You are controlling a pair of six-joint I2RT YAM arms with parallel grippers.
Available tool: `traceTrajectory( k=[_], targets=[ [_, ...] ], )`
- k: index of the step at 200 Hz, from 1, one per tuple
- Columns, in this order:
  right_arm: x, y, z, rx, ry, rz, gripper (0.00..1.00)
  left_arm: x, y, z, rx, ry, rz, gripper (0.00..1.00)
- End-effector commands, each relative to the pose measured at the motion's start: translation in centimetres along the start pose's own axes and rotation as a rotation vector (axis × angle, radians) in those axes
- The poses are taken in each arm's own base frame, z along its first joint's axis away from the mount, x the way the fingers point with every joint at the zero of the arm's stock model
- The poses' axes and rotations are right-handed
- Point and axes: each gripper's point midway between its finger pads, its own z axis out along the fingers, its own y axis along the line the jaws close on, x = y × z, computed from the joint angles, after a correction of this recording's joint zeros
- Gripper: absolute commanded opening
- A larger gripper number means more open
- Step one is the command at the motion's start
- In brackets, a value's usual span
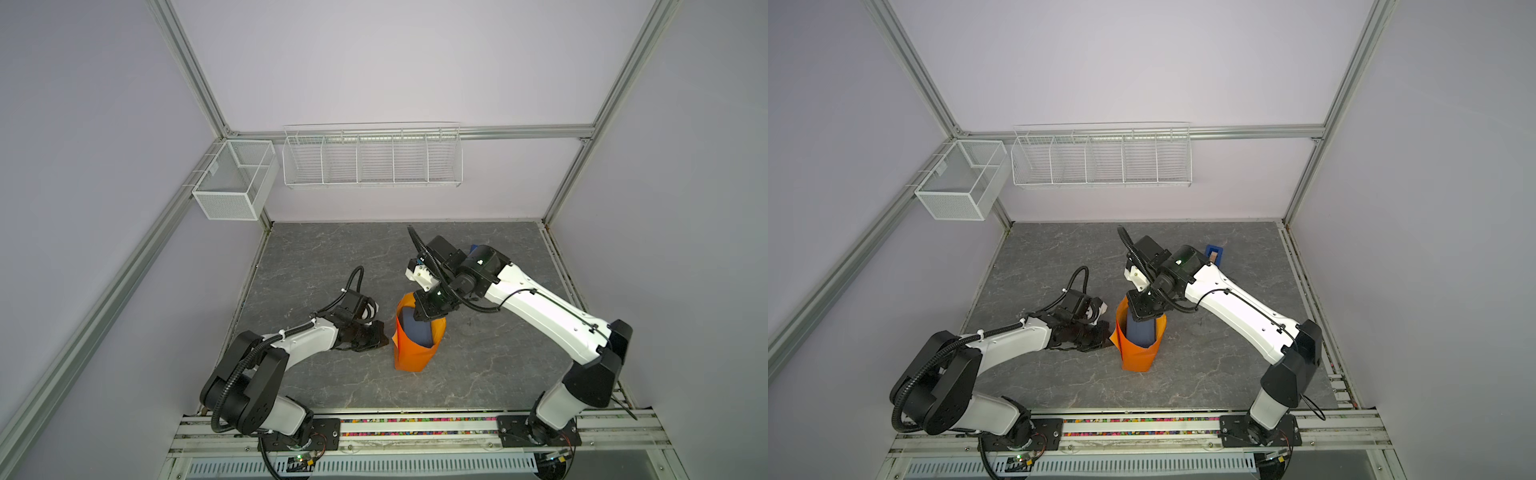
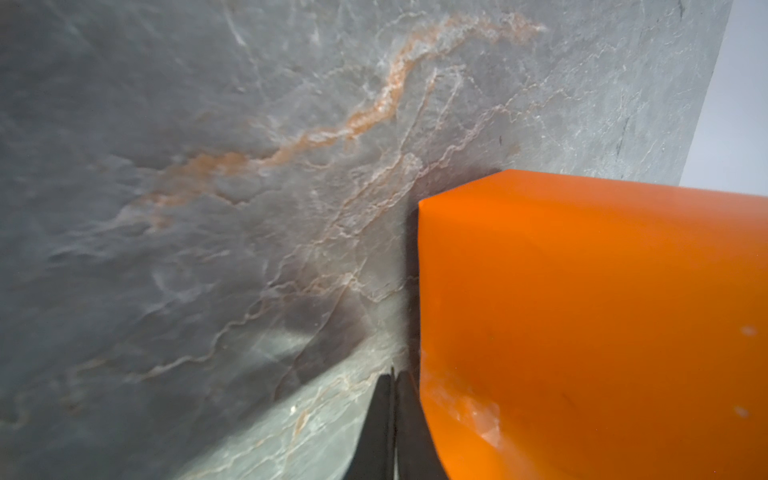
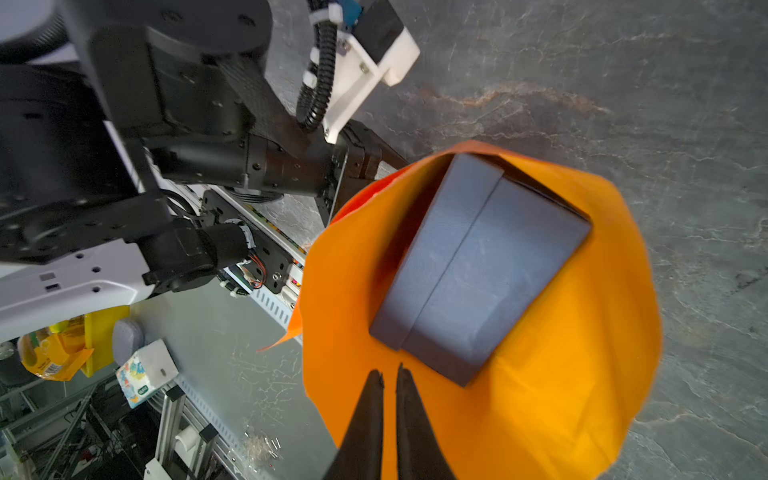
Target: Wrap the gift box in paper
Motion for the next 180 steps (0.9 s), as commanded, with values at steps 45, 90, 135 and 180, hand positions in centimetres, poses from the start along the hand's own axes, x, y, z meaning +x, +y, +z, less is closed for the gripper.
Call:
traceTrajectory(
  k=[45, 90, 135, 180],
  targets=[
    [2.3, -2.6, 9.4, 0.093, 0.154, 0.023, 0.07, 0.3, 0.3, 0.0, -0.010, -0.006, 0.008, 0.04],
    [2.1, -3.1, 8.7, 0.130, 0.150, 0.016, 0.07, 0.3, 0.3, 0.0, -0.008, -0.005, 0.009, 0.04],
    [0.2, -3.0, 4.0, 0.159, 0.026, 0.004, 0.07, 0.0, 0.1, -0.3, -0.012, -0.021, 0.017, 0.04],
    [1.9, -6.1, 8.1, 0.229, 0.117, 0.037, 0.07, -0.9, 0.0, -0.8, -0.019, -0.039, 0.027, 0.04]
  ],
)
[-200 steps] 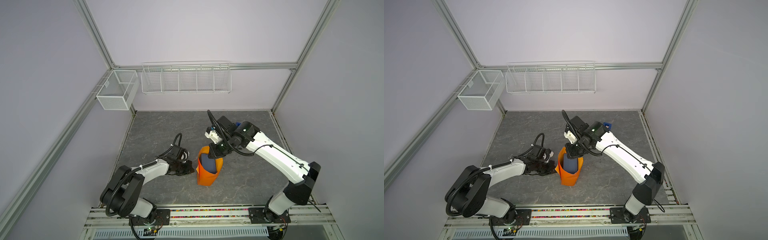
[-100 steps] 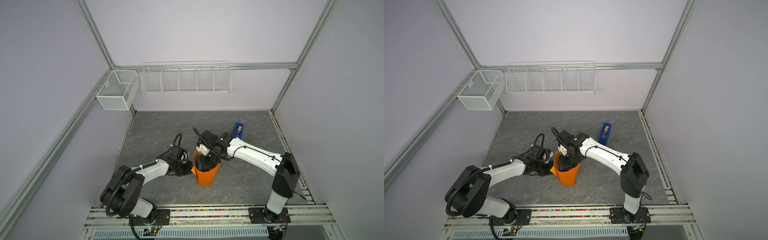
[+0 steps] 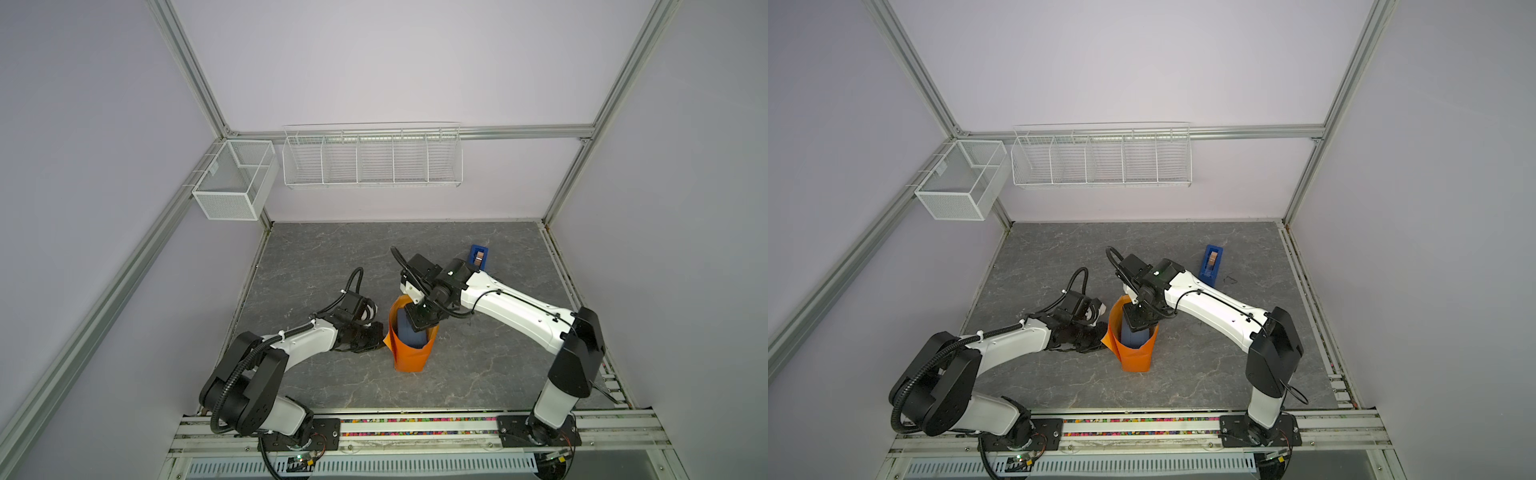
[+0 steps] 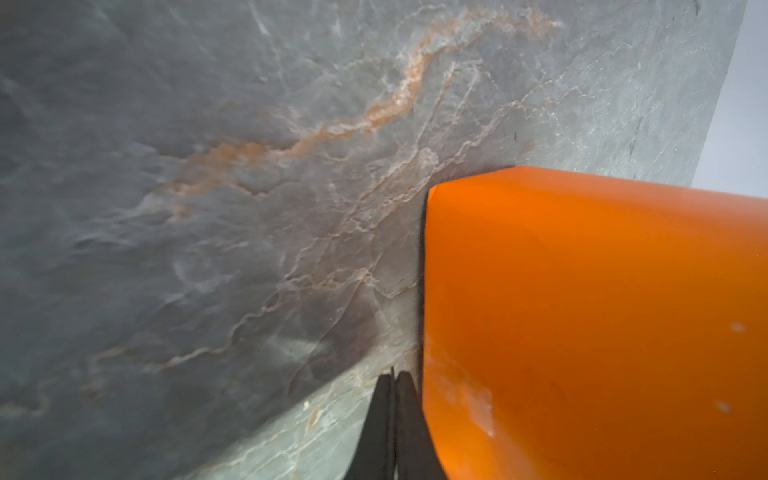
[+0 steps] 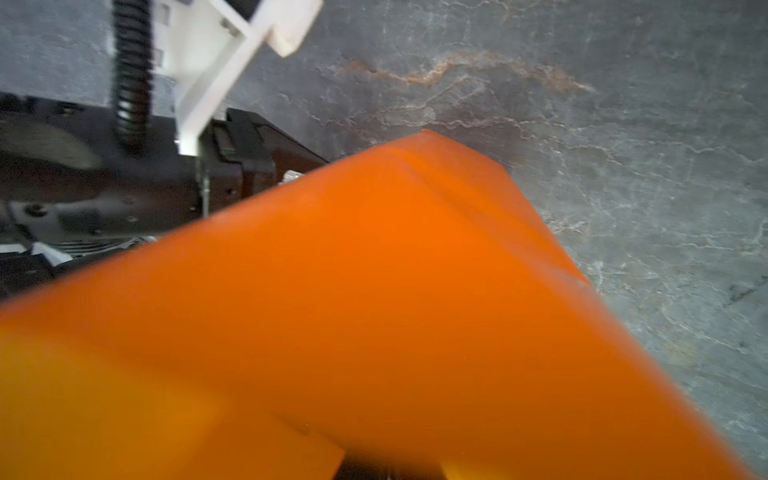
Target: Wrap the gift box in paper
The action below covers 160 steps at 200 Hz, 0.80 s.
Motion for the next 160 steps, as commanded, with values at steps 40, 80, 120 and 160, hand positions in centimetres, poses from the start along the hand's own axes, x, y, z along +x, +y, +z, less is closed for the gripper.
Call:
traceTrajectory(
  k=[40, 80, 120, 160],
  targets=[
    [1.5, -1.3, 2.9, 0.045, 0.088, 0.007, 0.07, -3.5, -0.2, -2.3, -0.005, -0.078, 0.037, 0.05],
    [-0.8, -0.2, -6.0, 0.003, -0.162, 0.011, 0.19, -7.7, -1.4, -3.5, 0.007, -0.102, 0.110, 0.08],
    [2.2, -0.5, -10.3, -0.072, -0.275, 0.065, 0.27, -12.1, -3.9, -2.5, 0.052, -0.064, 0.198, 0.11],
    [6.5, -1.1, -8.5, -0.190, -0.358, 0.155, 0.29, -14.5, -6.2, -0.5, 0.146, 0.031, 0.258, 0.10]
  ],
)
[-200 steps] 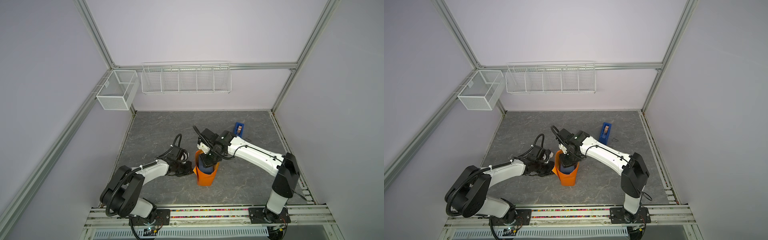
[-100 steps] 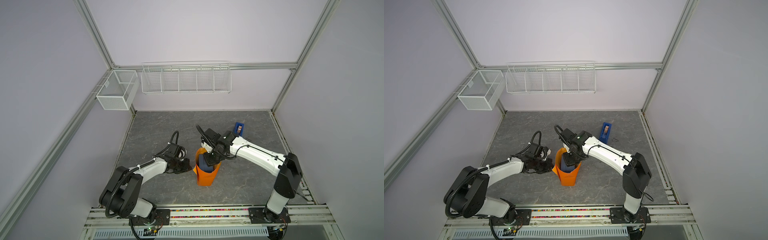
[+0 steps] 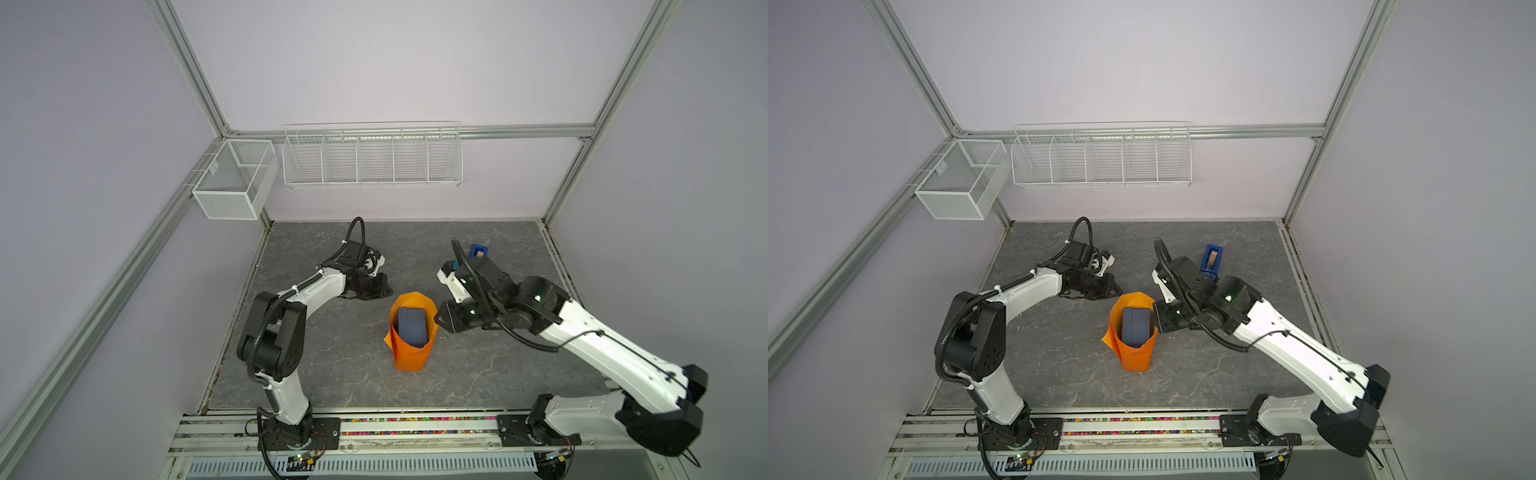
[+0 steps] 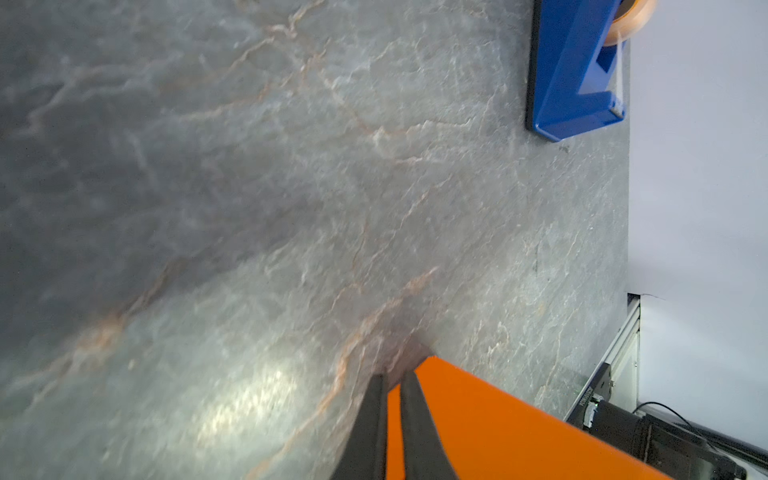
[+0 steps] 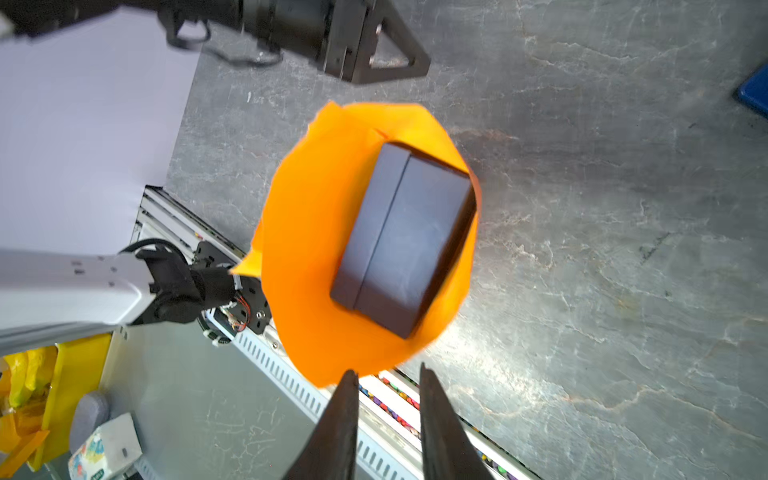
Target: Wrap the gift box in paper
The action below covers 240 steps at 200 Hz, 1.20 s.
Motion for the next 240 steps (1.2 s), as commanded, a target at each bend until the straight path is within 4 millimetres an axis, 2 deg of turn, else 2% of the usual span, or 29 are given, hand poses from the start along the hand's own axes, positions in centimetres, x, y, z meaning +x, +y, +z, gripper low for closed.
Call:
traceTrajectory(
  k=[1, 14, 33, 36, 62, 93, 117, 170, 240],
  targets=[
    [2.2, -0.7, 1.8, -0.022, -0.010, 0.086, 0.29, 0.2, -1.1, 0.7, 0.082, 0.088, 0.045, 0.10],
    [3.8, -1.2, 2.7, -0.040, -0.017, 0.091, 0.28, 0.0, -1.5, 1.2, 0.117, 0.116, 0.052, 0.10],
    [5.3, 0.0, 4.6, -0.154, -0.022, 0.091, 0.26, 0.3, -2.0, 2.0, 0.162, 0.154, 0.059, 0.10],
    [6.0, -0.3, 5.4, -0.158, -0.008, 0.095, 0.25, 0.4, -2.1, 2.1, 0.168, 0.161, 0.058, 0.10],
    [7.2, -0.1, 8.6, -0.226, 0.009, 0.124, 0.20, 1.0, -2.3, 2.7, 0.194, 0.188, 0.051, 0.09],
    [6.9, 0.7, 10.5, -0.284, 0.009, 0.131, 0.16, 1.5, -2.3, 2.7, 0.203, 0.200, 0.047, 0.08],
    [6.8, 0.8, 11.2, -0.302, 0.015, 0.144, 0.14, 1.8, -2.4, 2.6, 0.206, 0.208, 0.042, 0.08],
    [5.5, -2.4, 11.3, -0.200, -0.038, 0.217, 0.13, 2.5, -2.4, 1.8, 0.196, 0.199, 0.034, 0.07],
    [1.6, -5.1, 12.1, -0.150, -0.023, 0.245, 0.13, 3.9, -0.4, -0.6, 0.180, 0.130, -0.034, 0.06]
  ],
)
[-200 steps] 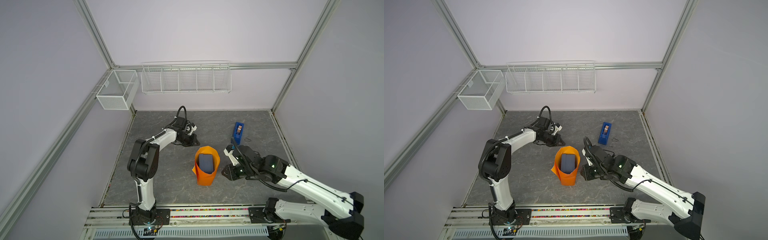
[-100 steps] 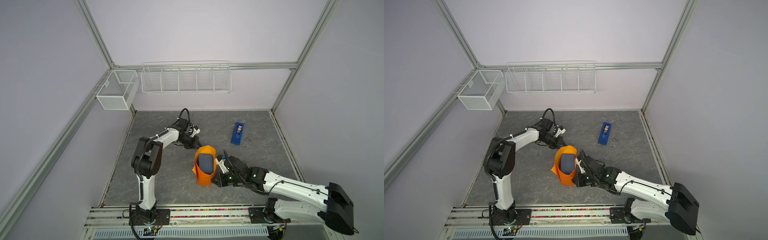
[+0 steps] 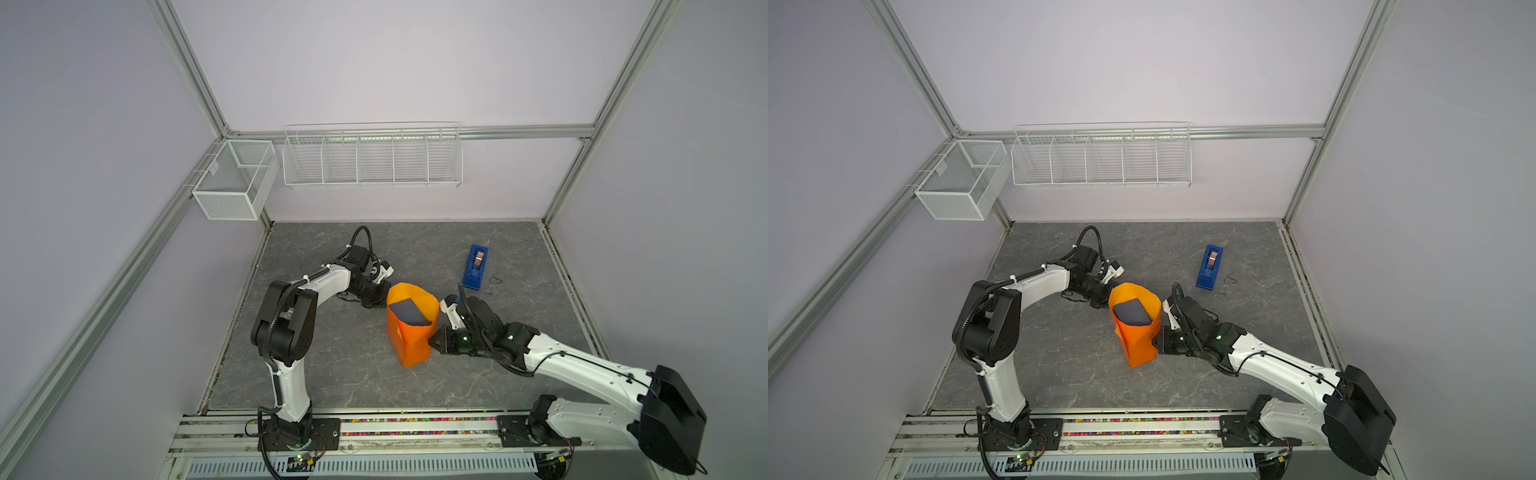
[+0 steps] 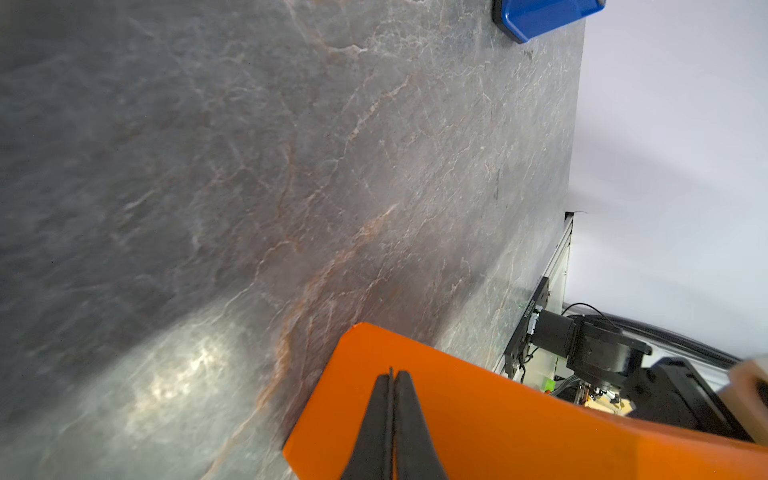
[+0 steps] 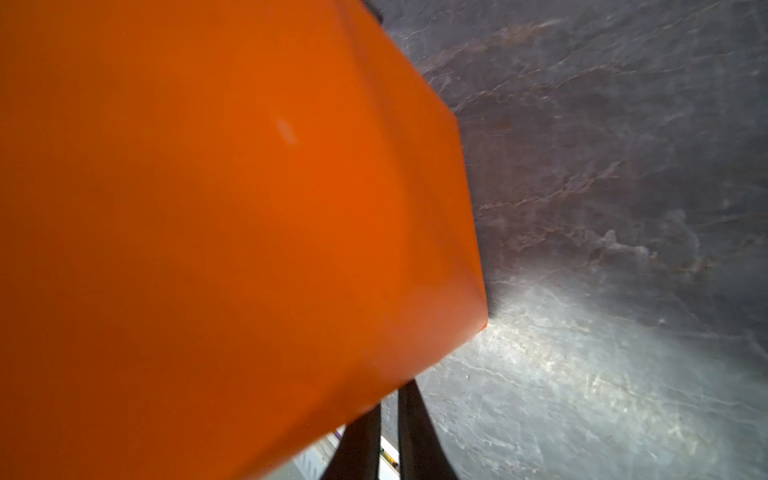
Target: Wrap the gift box in paper
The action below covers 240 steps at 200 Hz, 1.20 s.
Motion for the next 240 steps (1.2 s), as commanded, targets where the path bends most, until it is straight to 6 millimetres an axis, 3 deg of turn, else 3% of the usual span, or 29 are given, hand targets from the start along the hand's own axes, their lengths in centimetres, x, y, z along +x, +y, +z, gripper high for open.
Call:
traceTrajectory(
  k=[1, 31, 75, 80, 102, 129, 161, 191, 216, 240],
  targets=[
    [-1.6, -0.1, 0.1, 0.009, 0.007, -0.017, 0.13, -0.2, -0.2, -1.4, 0.002, -0.053, 0.012, 0.06],
    [-3.4, -1.4, 0.8, 0.035, 0.014, -0.007, 0.13, 0.5, 0.6, -2.2, -0.049, -0.096, -0.020, 0.06],
    [-6.3, -1.6, 1.3, 0.001, -0.006, -0.043, 0.12, 1.7, 2.9, -3.8, -0.172, -0.231, -0.117, 0.06],
    [-7.5, -0.8, 0.9, -0.012, -0.029, -0.056, 0.12, 1.8, 2.9, -3.9, -0.168, -0.249, -0.126, 0.06],
    [-9.1, 0.1, 0.6, -0.041, -0.040, -0.069, 0.12, 2.0, 2.6, -4.5, -0.154, -0.319, -0.156, 0.06],
    [-9.6, 0.8, 0.4, -0.051, -0.026, -0.069, 0.12, 2.2, 2.5, -4.9, -0.142, -0.360, -0.172, 0.06],
    [-8.4, -2.7, -2.5, 0.143, -0.065, -0.012, 0.17, 2.8, 2.9, -4.5, -0.162, -0.320, -0.162, 0.06],
    [-3.9, -4.0, -3.2, 0.124, -0.001, 0.071, 0.18, 2.4, 3.2, -4.6, -0.195, -0.294, -0.147, 0.06],
    [-0.5, -2.1, -1.8, -0.011, 0.058, 0.114, 0.19, 1.7, 3.1, -4.5, -0.196, -0.279, -0.133, 0.06],
    [-0.3, 0.6, -0.2, -0.099, 0.061, 0.091, 0.18, 1.3, 2.4, -4.0, -0.146, -0.255, -0.122, 0.06]
  ],
)
